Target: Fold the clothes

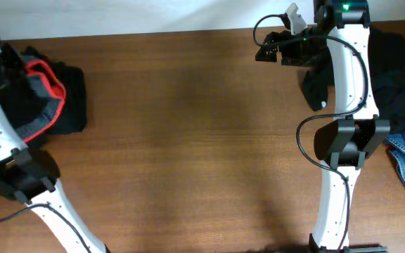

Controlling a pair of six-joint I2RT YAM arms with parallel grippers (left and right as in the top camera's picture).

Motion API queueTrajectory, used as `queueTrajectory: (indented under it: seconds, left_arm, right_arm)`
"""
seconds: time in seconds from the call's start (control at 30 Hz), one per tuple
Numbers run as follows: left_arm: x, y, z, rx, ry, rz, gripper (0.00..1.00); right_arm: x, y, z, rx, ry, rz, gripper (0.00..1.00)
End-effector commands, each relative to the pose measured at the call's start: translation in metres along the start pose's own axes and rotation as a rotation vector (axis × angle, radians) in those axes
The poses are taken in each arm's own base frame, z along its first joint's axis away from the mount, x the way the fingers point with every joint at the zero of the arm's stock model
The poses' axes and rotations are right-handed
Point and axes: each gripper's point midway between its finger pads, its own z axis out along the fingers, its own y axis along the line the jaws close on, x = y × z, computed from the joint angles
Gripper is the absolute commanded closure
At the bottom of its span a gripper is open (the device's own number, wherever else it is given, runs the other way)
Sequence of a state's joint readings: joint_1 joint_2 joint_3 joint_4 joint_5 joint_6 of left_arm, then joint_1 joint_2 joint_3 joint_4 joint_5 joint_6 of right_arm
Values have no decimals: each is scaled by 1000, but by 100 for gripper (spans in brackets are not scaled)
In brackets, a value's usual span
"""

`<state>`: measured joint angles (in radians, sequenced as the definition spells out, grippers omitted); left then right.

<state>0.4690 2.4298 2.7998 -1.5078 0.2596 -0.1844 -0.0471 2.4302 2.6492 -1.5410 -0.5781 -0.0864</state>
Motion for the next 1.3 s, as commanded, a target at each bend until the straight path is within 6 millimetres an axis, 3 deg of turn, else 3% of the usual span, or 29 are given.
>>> queueTrajectory:
  seconds: [0.0,0.27,0.3,0.43,0.57,0.63,0.67,0.73,0.77,0.9,0.97,1.03,1.07,1.13,1.17,1.27]
  left_arm:
    - [-10,16,-39,3,-72,-34,99]
    - [-2,71,-55,-74,-41,-122,100]
    - [4,88,-58,-122,-23,-150,99]
    - [18,124,-68,-244,16,-202,99]
    - [19,145,-75,-313,12,-221,99]
    - [20,151,-76,-337,10,-225,87]
    - [20,152,-77,-349,9,-225,56]
    - [20,153,-77,-355,9,-224,26]
    - [20,153,-77,-353,8,-225,4]
    - [17,146,-75,-332,2,-214,1]
    - [15,137,-71,-296,-3,-206,1]
    - [11,117,-66,-219,-8,-187,10]
    - [10,110,-63,-199,-9,-177,20]
    - [6,91,-58,-168,-18,-139,52]
    - [2,73,-52,-153,-28,-96,76]
    - [-6,33,-38,-149,-64,38,99]
  right_arm:
    - [2,-4,6,-14,15,3,1]
    - [2,-4,6,-14,15,3,1]
    - [2,-4,6,-14,15,3,1]
    - [2,-4,6,-14,15,3,1]
    - [2,-4,6,-17,15,6,1]
    - [3,-3,6,-18,18,8,1]
    - [4,-3,6,-18,22,10,1]
    - [5,-3,6,-19,26,13,1]
    - [5,-3,6,-19,27,14,1]
    - [6,-2,6,-19,29,13,1]
    - [6,-1,7,-20,31,9,1]
    - [6,2,9,-21,33,4,1]
    - [6,3,9,-22,33,2,1]
    - [6,5,10,-23,36,-2,1]
    - [6,6,11,-24,37,-4,1]
    - [7,8,13,-22,41,-10,1]
